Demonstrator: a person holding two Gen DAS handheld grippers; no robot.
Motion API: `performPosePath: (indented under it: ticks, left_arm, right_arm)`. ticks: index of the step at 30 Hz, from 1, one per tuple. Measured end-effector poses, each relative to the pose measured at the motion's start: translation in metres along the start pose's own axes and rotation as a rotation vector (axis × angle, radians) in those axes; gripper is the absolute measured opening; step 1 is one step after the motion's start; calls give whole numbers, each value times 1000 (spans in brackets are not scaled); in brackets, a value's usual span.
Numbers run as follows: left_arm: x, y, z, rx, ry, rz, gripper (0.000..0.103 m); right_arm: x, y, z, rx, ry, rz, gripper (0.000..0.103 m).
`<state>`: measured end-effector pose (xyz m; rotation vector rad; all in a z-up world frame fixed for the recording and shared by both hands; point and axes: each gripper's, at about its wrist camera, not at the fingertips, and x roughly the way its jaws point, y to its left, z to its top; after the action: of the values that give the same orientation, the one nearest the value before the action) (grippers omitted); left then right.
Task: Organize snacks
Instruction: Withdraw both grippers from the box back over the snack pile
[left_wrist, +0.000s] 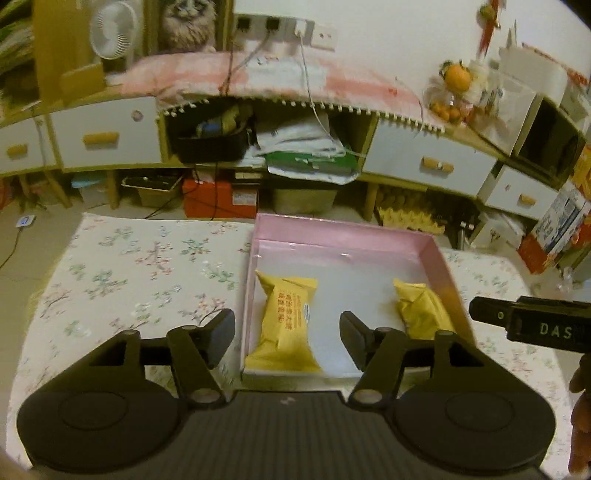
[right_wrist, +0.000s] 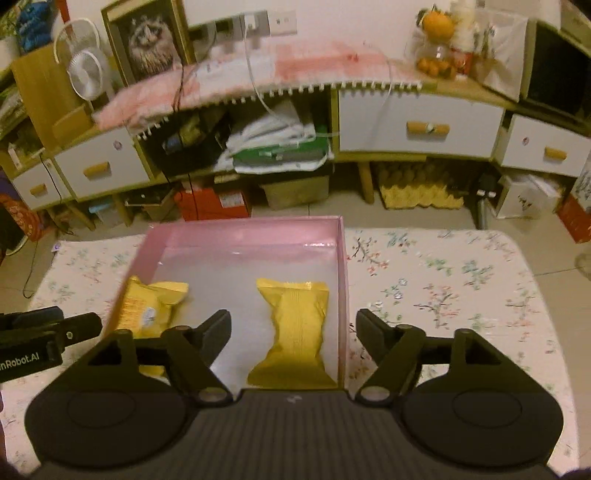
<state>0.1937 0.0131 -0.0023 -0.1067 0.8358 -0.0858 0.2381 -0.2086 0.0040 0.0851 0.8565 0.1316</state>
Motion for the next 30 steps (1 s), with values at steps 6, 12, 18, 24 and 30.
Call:
performPosePath:
  ticks: [6,12,18,24,30]
  left_arm:
    - [-43,7,-21,-30,-2,28,72]
    - [-72,15,-47,-60,33,33,74]
    - [-80,22,-77,-62,80,16,74]
    - [-67,32,-95,-17,126,44,74]
    - [-51,37,-106,24,182,79,76]
  right_arm:
    - [-44,9,-18,22,-8,36,83]
    - [-67,14,-47,74,46,81,84]
    - [-77,13,-74,123,62,121,89]
    - [-68,14,-86,120,122,131,89]
    - [-55,15,-94,121,158,136,89]
